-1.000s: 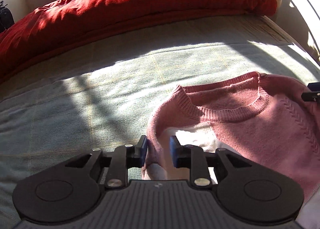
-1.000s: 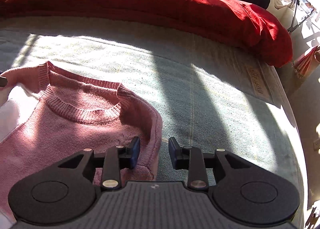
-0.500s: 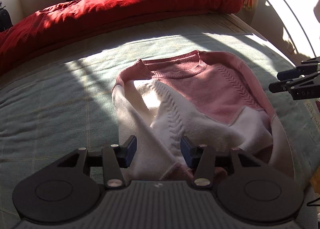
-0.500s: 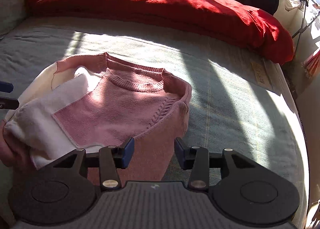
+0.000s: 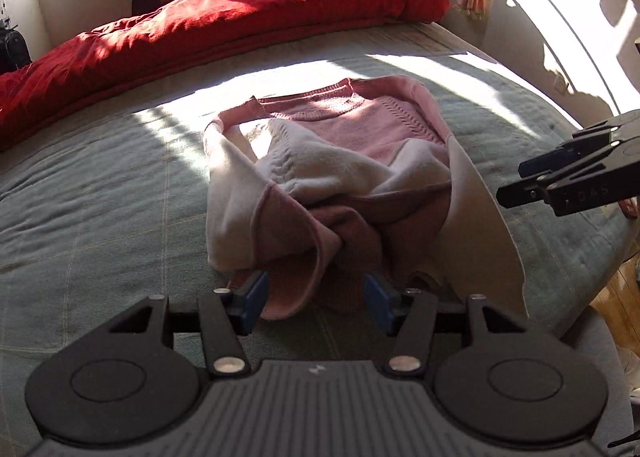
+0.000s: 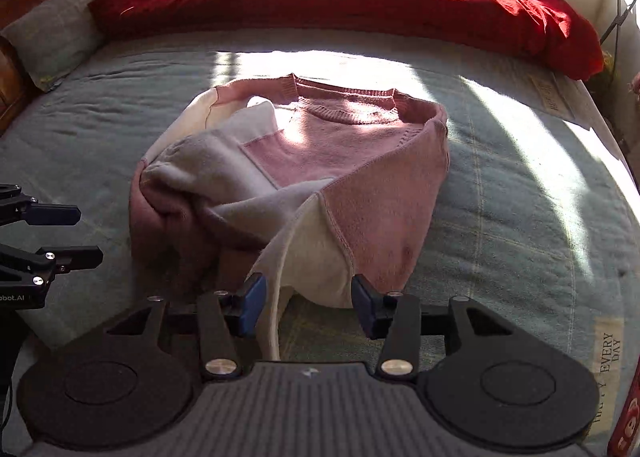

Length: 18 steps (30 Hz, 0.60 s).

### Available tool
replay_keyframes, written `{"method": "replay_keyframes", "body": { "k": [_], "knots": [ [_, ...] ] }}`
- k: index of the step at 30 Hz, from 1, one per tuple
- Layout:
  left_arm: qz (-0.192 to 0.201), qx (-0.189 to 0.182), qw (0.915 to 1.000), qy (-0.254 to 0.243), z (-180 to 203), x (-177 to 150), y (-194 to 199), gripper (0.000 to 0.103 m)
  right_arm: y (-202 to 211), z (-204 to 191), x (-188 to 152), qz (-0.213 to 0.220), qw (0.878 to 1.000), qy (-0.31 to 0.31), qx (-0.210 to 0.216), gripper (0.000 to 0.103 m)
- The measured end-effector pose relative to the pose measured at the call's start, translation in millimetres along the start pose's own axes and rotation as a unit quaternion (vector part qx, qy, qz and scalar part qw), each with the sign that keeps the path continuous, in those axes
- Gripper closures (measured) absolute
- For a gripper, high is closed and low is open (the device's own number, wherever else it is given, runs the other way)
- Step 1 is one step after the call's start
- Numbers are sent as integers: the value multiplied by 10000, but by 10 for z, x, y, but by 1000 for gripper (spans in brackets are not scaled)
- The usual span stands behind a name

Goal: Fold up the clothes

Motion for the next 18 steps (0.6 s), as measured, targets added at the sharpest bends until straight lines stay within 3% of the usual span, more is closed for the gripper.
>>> {"method": "replay_keyframes", "body": {
  "k": [7,10,13,18],
  "knots": [
    [517,-63,9986,-114,109,-49,355,38,224,-120,-229,181,9996,-200,105,47],
    [636,-158,9978,-140,131,-39,345,24,218,-139,-269,155,9997,-126,142,46],
    [631,-220,9977,-92,121,-29,254,22,122,-123,-273,124,9997,-106,157,46],
    [569,-12,9984,-62,67,-39,43,22,-79,-87,-255,89,9994,-180,276,46]
  ]
}}
Point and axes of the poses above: each gripper's, at about its wrist camera, not at the fingertips, and y roughly against the way its jaws point, z to its right, x to its top, the point moved 5 cm from there along -y, roughly the way its jaws point, and after that the axes turned 9 degrees about z, right-handed, at the moved point
